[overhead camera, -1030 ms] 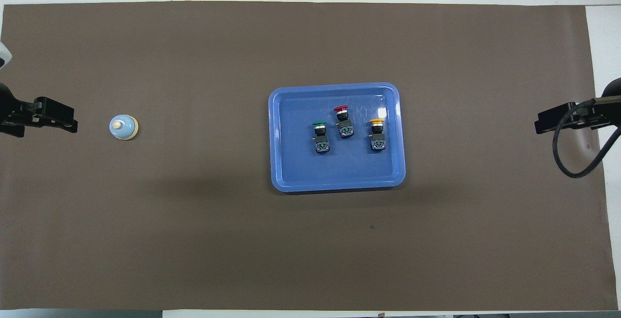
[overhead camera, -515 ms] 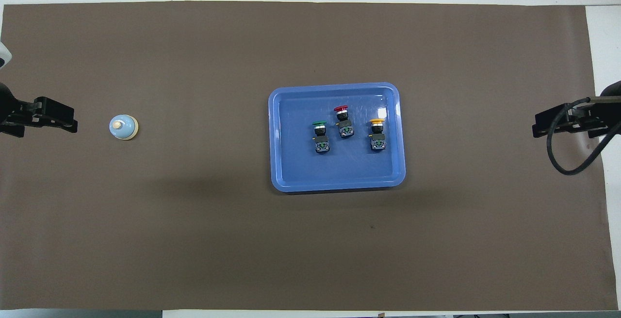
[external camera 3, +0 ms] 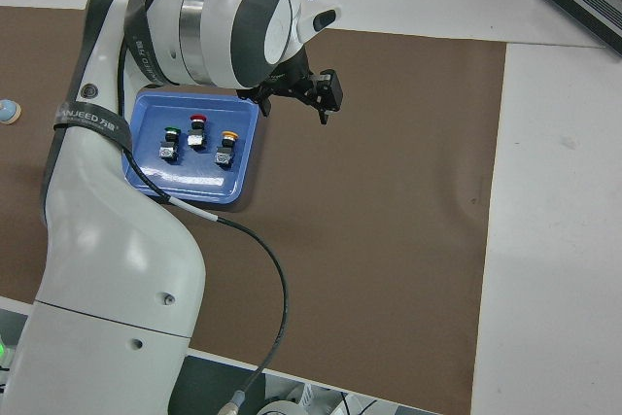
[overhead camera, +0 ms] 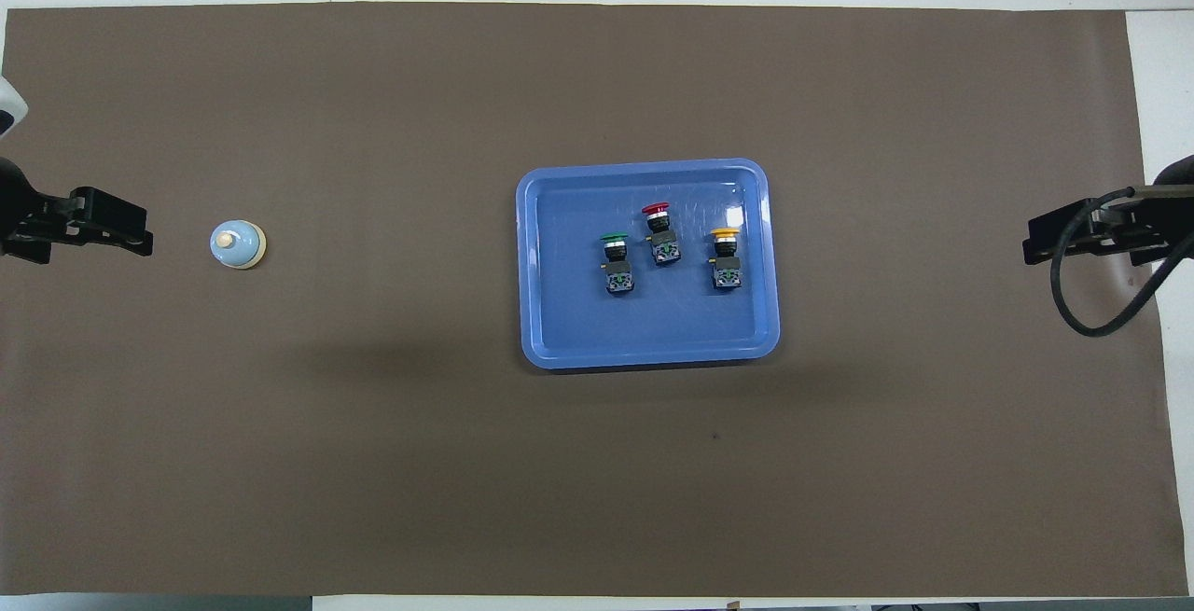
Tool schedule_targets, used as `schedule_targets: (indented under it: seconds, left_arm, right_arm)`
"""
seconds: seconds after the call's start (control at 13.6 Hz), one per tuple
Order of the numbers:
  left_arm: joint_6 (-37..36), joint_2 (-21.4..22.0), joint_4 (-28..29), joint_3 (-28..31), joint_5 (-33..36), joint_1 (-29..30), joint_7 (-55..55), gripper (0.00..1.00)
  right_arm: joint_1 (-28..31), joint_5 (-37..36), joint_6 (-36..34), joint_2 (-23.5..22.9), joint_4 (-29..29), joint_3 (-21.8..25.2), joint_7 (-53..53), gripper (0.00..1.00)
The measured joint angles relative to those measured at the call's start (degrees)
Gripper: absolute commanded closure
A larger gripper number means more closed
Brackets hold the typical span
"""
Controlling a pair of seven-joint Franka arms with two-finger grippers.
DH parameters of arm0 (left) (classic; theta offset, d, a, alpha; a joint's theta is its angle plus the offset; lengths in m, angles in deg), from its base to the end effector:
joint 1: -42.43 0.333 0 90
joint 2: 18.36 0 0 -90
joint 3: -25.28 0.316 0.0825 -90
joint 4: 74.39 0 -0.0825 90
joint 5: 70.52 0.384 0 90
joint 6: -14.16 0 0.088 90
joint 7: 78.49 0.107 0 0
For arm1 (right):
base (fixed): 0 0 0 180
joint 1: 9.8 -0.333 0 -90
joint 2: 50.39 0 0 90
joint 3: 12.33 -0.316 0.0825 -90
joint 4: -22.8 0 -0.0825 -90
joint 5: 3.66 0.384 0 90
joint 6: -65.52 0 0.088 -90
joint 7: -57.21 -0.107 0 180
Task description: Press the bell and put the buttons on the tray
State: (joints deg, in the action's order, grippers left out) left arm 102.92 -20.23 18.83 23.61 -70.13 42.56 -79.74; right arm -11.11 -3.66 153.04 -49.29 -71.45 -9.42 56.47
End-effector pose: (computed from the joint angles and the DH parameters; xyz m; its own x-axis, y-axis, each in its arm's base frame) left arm 0.5581 -0.0140 0.5782 0.9939 -0.0048 -0.1101 -0.0058 -0.9999 -0.0082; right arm 0.5412 -0.0154 0.5967 0.9943 -0.0406 -0.0981 -0.0408 -0.9992 0.0003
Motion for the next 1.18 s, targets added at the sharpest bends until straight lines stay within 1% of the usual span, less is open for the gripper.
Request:
schedule_targets:
  seconds: [0.07, 0.15, 0.22, 0.29, 0.44, 0.59, 0.66, 0.81, 1.03, 1.18]
  left_arm:
    - [0.0, 0.11, 0.0, -0.14, 0.0, -0.07, 0.0, 0.0]
    - [0.0, 0.19, 0.01, -0.18, 0.0, -0.12, -0.01, 0.08]
    - [0.17, 0.22, 0.09, -0.17, 0.0, -0.13, -0.03, 0.69]
    - [1.05, 0.28, 0.43, -0.13, 0.0, -0.11, -0.05, 1.0]
    - [6.92, 0.92, 3.46, 0.13, 0.01, 0.24, -0.13, 1.0]
    - [15.34, 2.03, 9.93, 0.42, 0.02, 1.45, 0.02, 1.0]
    - [18.74, 1.91, 12.82, 0.46, 0.02, 2.18, 0.33, 1.0]
    - [24.92, -0.63, 16.55, 0.57, 0.01, 2.71, 1.05, 1.0]
    - [35.9, -7.24, 19.47, 0.57, 0.02, 2.72, 1.12, 1.0]
    - [40.62, -9.95, 21.08, 0.57, 0.02, 3.01, 1.12, 1.0]
  right_arm:
    - [0.0, 0.0, 0.0, 0.0, 0.0, 0.0, 0.0, 0.0]
    - [0.0, 0.0, 0.0, 0.0, 0.0, 0.0, 0.0, 0.0]
    - [0.0, 0.0, 0.0, 0.0, 0.0, 0.0, 0.0, 0.0]
    - [0.0, 0.0, 0.0, 0.0, 0.0, 0.0, 0.0, 0.0]
    - [0.0, 0.0, 0.0, 0.0, 0.0, 0.0, 0.0, 0.0]
    - [0.0, 0.0, 0.0, 0.0, 0.0, 0.0, 0.0, 0.0]
    - [0.0, 0.0, 0.0, 0.0, 0.0, 0.0, 0.0, 0.0]
    - [0.0, 0.0, 0.0, 0.0, 0.0, 0.0, 0.0, 0.0]
    - [0.0, 0.0, 0.0, 0.0, 0.0, 0.0, 0.0, 0.0]
    - [0.0, 0.0, 0.0, 0.0, 0.0, 0.0, 0.0, 0.0]
